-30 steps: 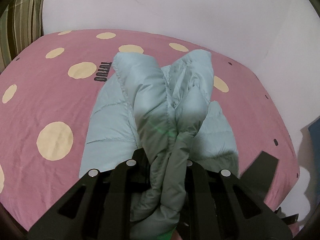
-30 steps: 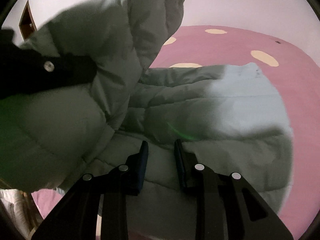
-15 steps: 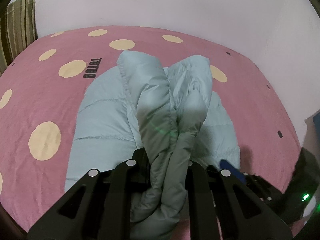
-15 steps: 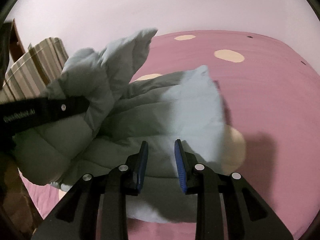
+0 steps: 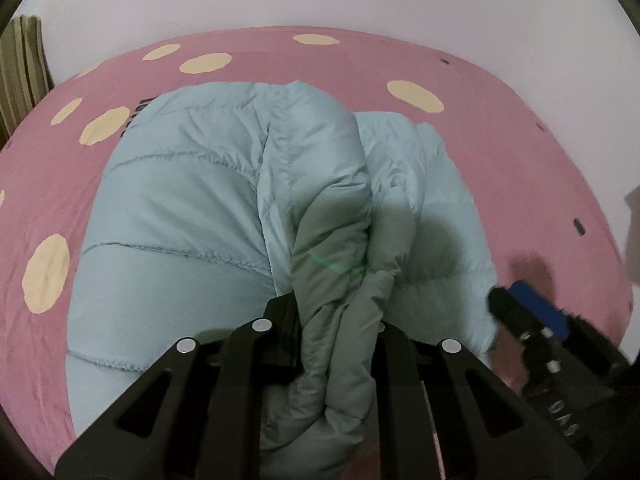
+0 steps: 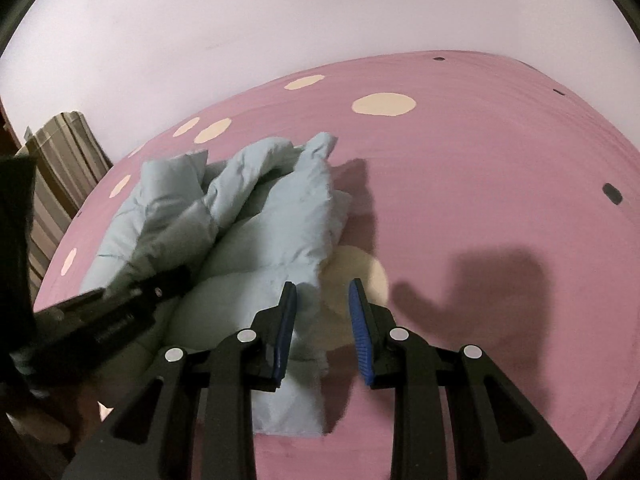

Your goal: Fold large clothes

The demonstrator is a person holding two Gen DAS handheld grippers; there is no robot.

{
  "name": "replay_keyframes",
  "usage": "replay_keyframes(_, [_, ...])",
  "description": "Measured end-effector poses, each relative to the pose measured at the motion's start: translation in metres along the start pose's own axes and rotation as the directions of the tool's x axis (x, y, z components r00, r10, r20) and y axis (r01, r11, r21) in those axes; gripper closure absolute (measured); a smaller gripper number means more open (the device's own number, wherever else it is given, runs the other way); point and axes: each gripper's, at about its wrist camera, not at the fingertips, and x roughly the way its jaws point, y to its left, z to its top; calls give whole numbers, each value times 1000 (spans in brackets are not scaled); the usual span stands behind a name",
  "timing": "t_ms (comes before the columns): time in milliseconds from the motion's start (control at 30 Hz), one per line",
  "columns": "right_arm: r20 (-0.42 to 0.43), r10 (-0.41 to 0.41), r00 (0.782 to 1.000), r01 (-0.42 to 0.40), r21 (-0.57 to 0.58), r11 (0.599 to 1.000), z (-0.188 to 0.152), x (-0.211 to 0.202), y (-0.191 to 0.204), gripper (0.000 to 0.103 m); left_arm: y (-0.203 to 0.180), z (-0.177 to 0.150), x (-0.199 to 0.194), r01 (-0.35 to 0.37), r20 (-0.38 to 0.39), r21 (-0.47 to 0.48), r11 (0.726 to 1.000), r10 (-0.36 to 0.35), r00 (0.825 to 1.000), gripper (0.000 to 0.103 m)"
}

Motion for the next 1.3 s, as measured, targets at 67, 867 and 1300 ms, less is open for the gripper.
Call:
replay_keyframes(67, [5, -5, 1000, 5, 9, 1000, 2, -1, -5, 75, -3, 0, -2, -3, 9, 2, 1000, 3, 1000, 85])
replay_keyframes(867, [55, 58, 997, -58, 5, 998, 26, -25, 21, 50, 72, -3, -119, -57, 242, -88, 994, 77, 967, 34])
replay_keyframes(1300, [-115, 143, 983, -146, -18, 989, 45, 52, 82, 51, 163, -20, -57, 5, 140, -275, 961, 35, 990, 34])
